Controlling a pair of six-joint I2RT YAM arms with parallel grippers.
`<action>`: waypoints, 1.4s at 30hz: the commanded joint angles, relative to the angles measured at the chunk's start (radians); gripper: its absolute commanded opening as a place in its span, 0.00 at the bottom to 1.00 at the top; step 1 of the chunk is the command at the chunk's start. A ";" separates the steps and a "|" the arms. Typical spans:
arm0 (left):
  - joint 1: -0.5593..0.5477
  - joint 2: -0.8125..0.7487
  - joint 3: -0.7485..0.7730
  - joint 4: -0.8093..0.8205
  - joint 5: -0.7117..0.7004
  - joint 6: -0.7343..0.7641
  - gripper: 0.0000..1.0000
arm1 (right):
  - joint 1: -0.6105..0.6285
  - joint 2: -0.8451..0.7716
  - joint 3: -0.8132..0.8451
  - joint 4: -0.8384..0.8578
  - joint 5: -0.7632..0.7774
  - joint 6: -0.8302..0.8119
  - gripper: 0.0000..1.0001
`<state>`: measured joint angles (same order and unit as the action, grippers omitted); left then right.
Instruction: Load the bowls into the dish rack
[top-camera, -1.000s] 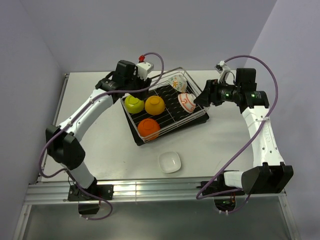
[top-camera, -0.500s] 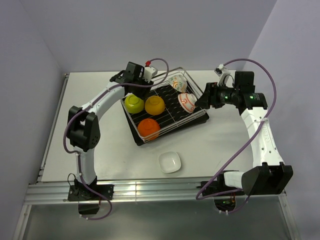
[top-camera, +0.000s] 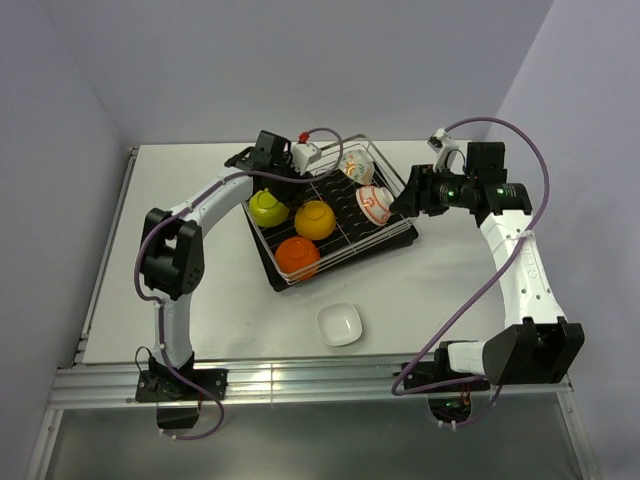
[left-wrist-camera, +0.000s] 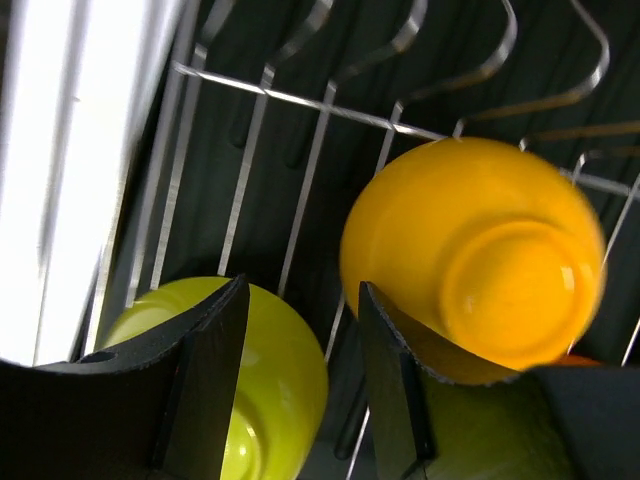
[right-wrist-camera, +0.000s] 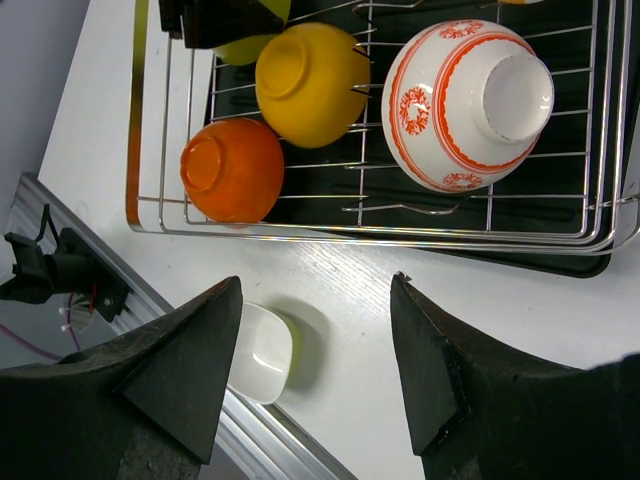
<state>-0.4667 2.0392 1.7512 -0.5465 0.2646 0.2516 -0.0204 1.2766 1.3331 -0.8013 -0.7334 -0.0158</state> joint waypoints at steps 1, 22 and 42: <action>-0.012 -0.031 -0.015 -0.010 0.074 0.058 0.53 | -0.004 0.012 0.015 0.025 0.003 0.008 0.68; -0.056 -0.079 -0.075 -0.095 0.183 0.147 0.76 | -0.003 0.056 0.071 0.004 -0.001 0.014 0.68; 0.000 -0.024 0.038 0.013 -0.041 -0.045 0.57 | -0.001 0.044 0.057 0.011 0.005 0.014 0.64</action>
<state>-0.4763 2.0052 1.7699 -0.5369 0.2203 0.2207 -0.0204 1.3312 1.3571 -0.8047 -0.7303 -0.0010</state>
